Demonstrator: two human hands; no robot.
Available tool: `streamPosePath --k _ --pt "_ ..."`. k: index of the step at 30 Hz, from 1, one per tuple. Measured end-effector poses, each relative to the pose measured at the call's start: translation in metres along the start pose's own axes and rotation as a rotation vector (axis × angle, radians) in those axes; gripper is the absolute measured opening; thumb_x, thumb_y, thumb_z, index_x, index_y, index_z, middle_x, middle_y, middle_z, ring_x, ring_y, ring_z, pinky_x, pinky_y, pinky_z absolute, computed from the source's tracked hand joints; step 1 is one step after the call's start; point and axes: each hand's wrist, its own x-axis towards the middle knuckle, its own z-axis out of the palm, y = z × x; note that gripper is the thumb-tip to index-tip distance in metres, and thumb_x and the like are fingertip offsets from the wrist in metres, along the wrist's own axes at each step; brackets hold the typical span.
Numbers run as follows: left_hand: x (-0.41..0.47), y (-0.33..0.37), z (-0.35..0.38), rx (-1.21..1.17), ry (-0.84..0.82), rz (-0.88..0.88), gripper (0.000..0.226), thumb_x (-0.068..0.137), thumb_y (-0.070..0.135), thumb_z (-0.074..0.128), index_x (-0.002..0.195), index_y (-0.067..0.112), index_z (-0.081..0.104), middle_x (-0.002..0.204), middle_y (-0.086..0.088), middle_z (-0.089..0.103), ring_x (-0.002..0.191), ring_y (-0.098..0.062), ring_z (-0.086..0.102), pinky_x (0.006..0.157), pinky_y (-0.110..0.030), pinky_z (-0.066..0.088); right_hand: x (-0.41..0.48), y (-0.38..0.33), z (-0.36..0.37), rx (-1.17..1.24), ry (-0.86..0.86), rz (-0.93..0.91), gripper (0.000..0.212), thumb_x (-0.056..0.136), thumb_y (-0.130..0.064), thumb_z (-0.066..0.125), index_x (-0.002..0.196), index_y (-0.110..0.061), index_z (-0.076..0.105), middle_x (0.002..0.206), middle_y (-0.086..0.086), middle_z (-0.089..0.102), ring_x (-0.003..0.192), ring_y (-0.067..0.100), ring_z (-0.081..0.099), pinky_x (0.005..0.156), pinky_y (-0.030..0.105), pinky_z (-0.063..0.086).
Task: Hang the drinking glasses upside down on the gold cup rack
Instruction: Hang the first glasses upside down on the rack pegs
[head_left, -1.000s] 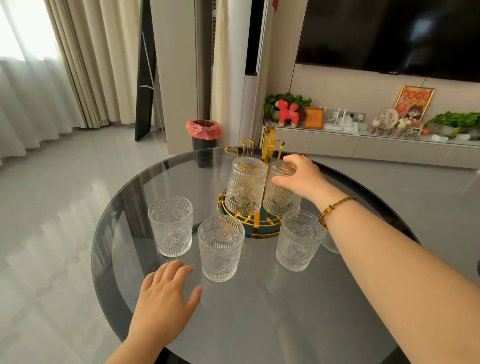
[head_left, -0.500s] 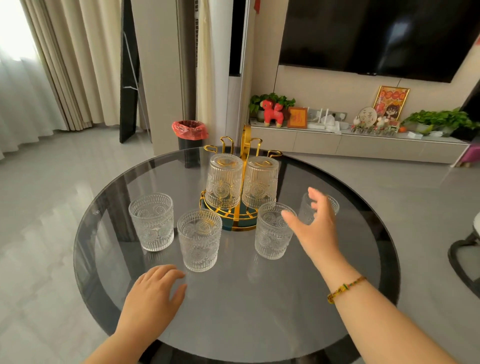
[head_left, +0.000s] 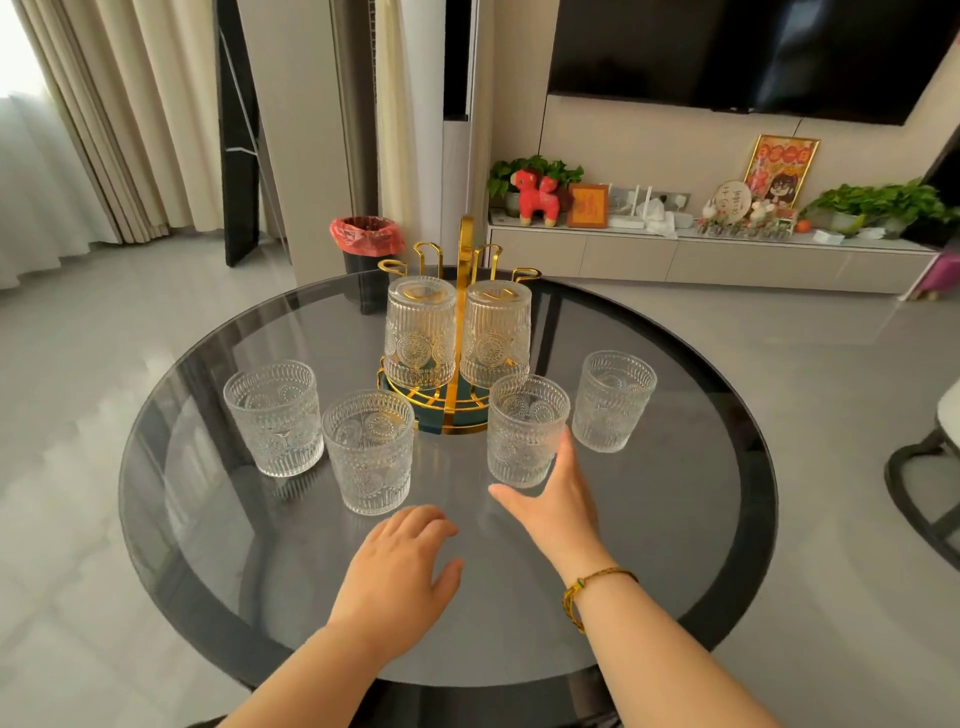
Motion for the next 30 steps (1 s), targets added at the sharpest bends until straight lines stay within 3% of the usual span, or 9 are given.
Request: streamPosePath --k 7,11,15,21,24,26,28,30 --pt "0.003 -0.004 0.008 0.073 0.029 -0.014 0.039 0.048 0.033 0.087 0.081 0.023 0.068 0.086 0.006 0.073 0.081 -0.009 0.070 0.062 -0.027 0.058 0.018 -0.005 0.008 -0.047 0.093 0.089 0.105 0.059 -0.049 0.072 0.139 -0.025 0.009 0.133 0.009 0.048 0.120 0.031 0.045 0.093 0.039 0.043" --pt "0.004 -0.005 0.009 0.115 0.034 0.003 0.040 0.048 0.037 0.086 0.082 0.025 0.068 0.088 0.008 0.073 0.083 -0.008 0.069 0.062 -0.027 0.058 0.023 -0.005 0.010 -0.018 0.122 0.086 0.084 0.059 -0.047 0.073 0.126 -0.022 0.028 0.125 0.007 0.054 0.113 0.030 0.049 0.083 0.033 0.043" --pt "0.004 -0.004 0.008 0.109 0.020 -0.006 0.041 0.049 0.035 0.086 0.083 0.025 0.068 0.089 0.007 0.073 0.083 -0.010 0.070 0.062 -0.029 0.058 0.021 -0.004 0.009 0.012 0.114 0.088 0.075 0.059 -0.045 0.073 0.118 -0.021 0.033 0.120 0.006 0.055 0.109 0.028 0.051 0.075 0.031 0.042" --pt "0.000 -0.001 0.003 0.070 0.016 0.008 0.041 0.044 0.035 0.088 0.079 0.026 0.069 0.085 0.009 0.074 0.080 -0.008 0.070 0.057 -0.025 0.057 0.005 -0.003 -0.007 0.201 0.036 0.043 0.073 0.061 -0.034 0.075 0.119 -0.026 0.031 0.106 -0.014 0.041 0.098 0.010 0.044 0.077 0.021 0.035" --pt "-0.005 0.003 -0.003 -0.031 0.024 0.040 0.039 0.044 0.032 0.089 0.077 0.027 0.068 0.081 0.014 0.073 0.073 -0.002 0.069 0.057 -0.016 0.053 -0.005 -0.001 -0.020 0.325 0.004 0.033 0.066 0.060 -0.025 0.076 0.108 -0.033 0.031 0.096 -0.024 0.041 0.085 -0.005 0.046 0.067 0.006 0.034" --pt "-0.006 0.008 -0.013 -0.097 0.057 0.059 0.027 0.055 0.029 0.084 0.076 0.028 0.067 0.078 0.017 0.071 0.070 -0.001 0.068 0.063 -0.012 0.047 -0.006 -0.004 -0.033 0.359 0.001 0.013 0.065 0.058 -0.027 0.076 0.106 -0.033 0.033 0.096 -0.027 0.041 0.087 -0.009 0.045 0.062 0.006 0.035" --pt "0.000 0.012 -0.028 -0.154 0.117 0.072 0.011 0.065 0.025 0.067 0.076 0.025 0.067 0.075 0.014 0.071 0.069 -0.002 0.065 0.068 -0.014 0.043 -0.002 -0.011 -0.048 0.376 0.007 -0.009 0.065 0.059 -0.027 0.075 0.111 -0.030 0.036 0.100 -0.021 0.046 0.092 -0.001 0.048 0.068 0.009 0.034" --pt "0.014 0.015 -0.047 -0.218 0.174 0.076 0.017 0.075 0.026 0.052 0.077 0.019 0.068 0.075 0.007 0.072 0.073 -0.003 0.058 0.069 -0.017 0.042 0.006 -0.022 -0.065 0.392 0.030 -0.037 0.060 0.064 -0.022 0.073 0.113 -0.026 0.040 0.100 -0.016 0.050 0.093 0.003 0.051 0.068 0.012 0.036"
